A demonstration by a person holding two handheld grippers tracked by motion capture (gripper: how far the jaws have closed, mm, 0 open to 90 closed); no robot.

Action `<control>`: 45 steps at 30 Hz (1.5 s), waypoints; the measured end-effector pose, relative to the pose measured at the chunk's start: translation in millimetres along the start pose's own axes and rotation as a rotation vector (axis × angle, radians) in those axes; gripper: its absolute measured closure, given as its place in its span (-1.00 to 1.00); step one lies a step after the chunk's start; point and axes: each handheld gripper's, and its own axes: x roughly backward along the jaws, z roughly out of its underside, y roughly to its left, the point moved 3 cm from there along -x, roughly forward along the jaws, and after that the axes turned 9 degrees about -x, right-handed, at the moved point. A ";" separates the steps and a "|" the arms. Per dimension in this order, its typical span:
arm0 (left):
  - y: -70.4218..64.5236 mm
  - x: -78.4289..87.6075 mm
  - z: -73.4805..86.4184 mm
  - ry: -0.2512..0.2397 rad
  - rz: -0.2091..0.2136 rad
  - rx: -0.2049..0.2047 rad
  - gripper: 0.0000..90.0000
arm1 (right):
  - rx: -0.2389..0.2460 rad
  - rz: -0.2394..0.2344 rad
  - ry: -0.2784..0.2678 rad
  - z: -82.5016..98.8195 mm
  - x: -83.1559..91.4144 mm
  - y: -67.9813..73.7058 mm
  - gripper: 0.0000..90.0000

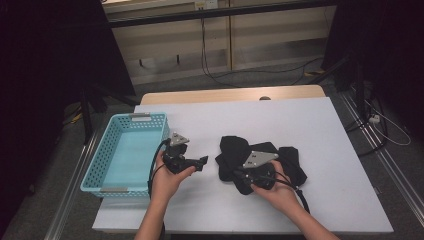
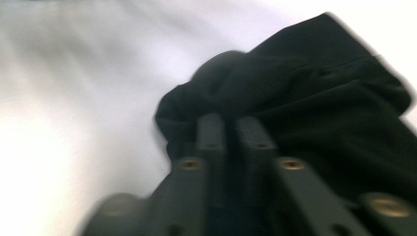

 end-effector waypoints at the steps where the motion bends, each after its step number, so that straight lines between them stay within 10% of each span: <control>1: -0.4 -0.1 0.1 0.000 0.001 0.000 -0.74 | -0.003 0.010 -0.015 -1.0 1.4 -1.0 0.98; 13: -2.2 -2.7 -0.7 0.005 0.005 -0.009 -0.74 | -0.126 -0.006 -0.102 -7.5 37.4 -27.1 1.00; 30: -15.1 -23.5 -4.4 0.007 0.041 -0.008 -0.74 | -0.280 0.112 -0.145 22.1 86.0 -83.5 1.00; 34: -21.0 -30.8 -3.6 0.021 0.054 -0.028 -0.74 | -0.271 0.118 -0.118 25.8 85.4 -82.8 0.97; 45: -23.6 -35.5 -1.0 0.030 0.075 -0.019 -0.74 | -0.084 0.053 -0.144 -0.9 70.3 -38.1 -0.01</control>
